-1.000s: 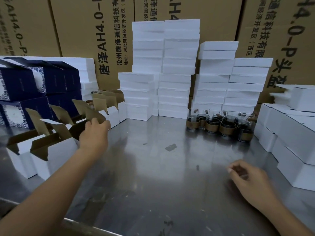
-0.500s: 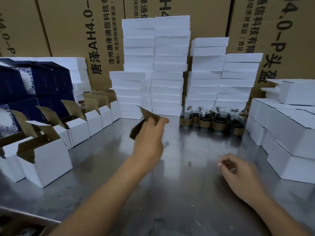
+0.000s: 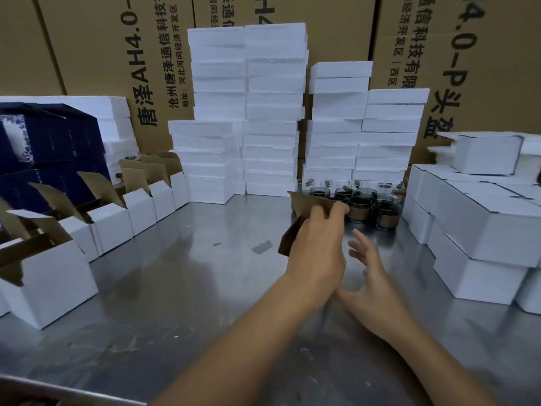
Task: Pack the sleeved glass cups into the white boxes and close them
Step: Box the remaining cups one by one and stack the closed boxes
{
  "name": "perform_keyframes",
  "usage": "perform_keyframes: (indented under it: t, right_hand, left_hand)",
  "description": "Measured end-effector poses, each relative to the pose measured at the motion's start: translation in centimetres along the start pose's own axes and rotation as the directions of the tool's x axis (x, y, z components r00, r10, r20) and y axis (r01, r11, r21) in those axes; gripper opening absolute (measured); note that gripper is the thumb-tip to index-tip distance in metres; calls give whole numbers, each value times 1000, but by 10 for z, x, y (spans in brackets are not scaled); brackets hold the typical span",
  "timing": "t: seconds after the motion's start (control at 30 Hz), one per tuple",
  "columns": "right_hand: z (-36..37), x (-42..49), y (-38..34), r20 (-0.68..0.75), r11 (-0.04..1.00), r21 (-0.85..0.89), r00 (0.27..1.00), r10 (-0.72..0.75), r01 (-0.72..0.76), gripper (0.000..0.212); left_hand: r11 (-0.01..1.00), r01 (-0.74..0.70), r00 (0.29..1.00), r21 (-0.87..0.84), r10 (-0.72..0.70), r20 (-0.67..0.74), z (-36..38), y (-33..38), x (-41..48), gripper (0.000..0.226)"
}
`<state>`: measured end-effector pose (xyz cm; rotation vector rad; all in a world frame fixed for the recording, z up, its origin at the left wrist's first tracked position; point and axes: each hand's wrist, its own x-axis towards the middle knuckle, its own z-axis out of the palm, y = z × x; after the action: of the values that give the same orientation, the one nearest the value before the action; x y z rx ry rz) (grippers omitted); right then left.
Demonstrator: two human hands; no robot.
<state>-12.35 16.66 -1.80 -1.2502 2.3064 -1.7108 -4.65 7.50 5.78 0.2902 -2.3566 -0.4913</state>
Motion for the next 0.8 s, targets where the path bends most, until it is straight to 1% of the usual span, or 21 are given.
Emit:
perform_keyframes:
  t: [0.1,0.17,0.23,0.27,0.3,0.33,0.37,0.4,0.43,0.47,0.5,0.53,0.57,0.6,0.63,0.7,0.73,0.8]
  right_hand:
    - [3,5,-1,4,999,44,1000,-1,1,112]
    - [3,6,-2,-1,998,55,1000,1,-1,111]
    - [4,6,-3,15,997,76,1000,20,-21,105]
    - [4,6,-3,24,996,88,999,30,-32,101]
    - [4,6,-2,27,994,100,999,37,-39,95]
    - [4,6,-2,23,993,111,999,41,-44,90]
    - [3,6,-1,15,992,117,999,48,-49,86]
    - [1,7,0,4,992,116,998,57,-57,84]
    - [-1,8,1,-5,992,106,998,69,-68,84]
    - [-3,8,2,-9,993,93,997,81,-80,84]
    - [-5,9,3,-9,993,80,996,92,-91,86]
    - [-7,9,4,-7,992,72,995,101,-100,88]
    - [-7,10,4,-5,992,70,994,107,-107,90]
    - [-8,10,3,-1,991,72,994,113,-112,92]
    - [-8,10,3,7,990,73,993,119,-119,92]
    - [-7,11,3,24,989,69,991,128,-130,93]
    - [-7,10,3,30,989,69,991,129,-131,92]
    - [-7,10,4,37,988,78,991,130,-133,92]
  left_hand:
    - [1000,-7,1000,-29,7,10,2,7,3,54]
    - [999,-3,1000,-52,4,18,2,8,4,56]
    - [997,16,999,-76,-13,37,0,9,5,60]
    - [998,13,999,-56,-11,38,-1,9,5,62]
    - [1000,-14,1000,2,14,17,-3,9,6,62]
    - [994,-66,997,82,69,-36,-5,7,6,60]
    - [983,-118,984,140,135,-120,-8,4,5,54]
    - [977,-153,960,150,183,-212,-11,-1,5,47]
    - [980,-168,937,109,193,-290,-14,-9,4,41]
    - [986,-165,925,28,165,-342,-15,-18,4,37]
    - [984,-146,932,-97,104,-348,-15,-28,3,36]
    - [964,-100,955,-247,23,-295,-13,-38,1,38]
    - [920,-17,979,-392,-64,-193,-10,-47,0,44]
    - [860,91,988,-503,-139,-59,-7,-55,-2,56]
    - [801,205,978,-562,-193,82,-3,-63,-3,72]
    - [731,372,923,-572,-226,312,8,-73,-6,102]
    - [713,416,897,-564,-221,383,13,-76,-8,110]
    - [676,458,868,-577,-201,454,21,-82,-10,112]
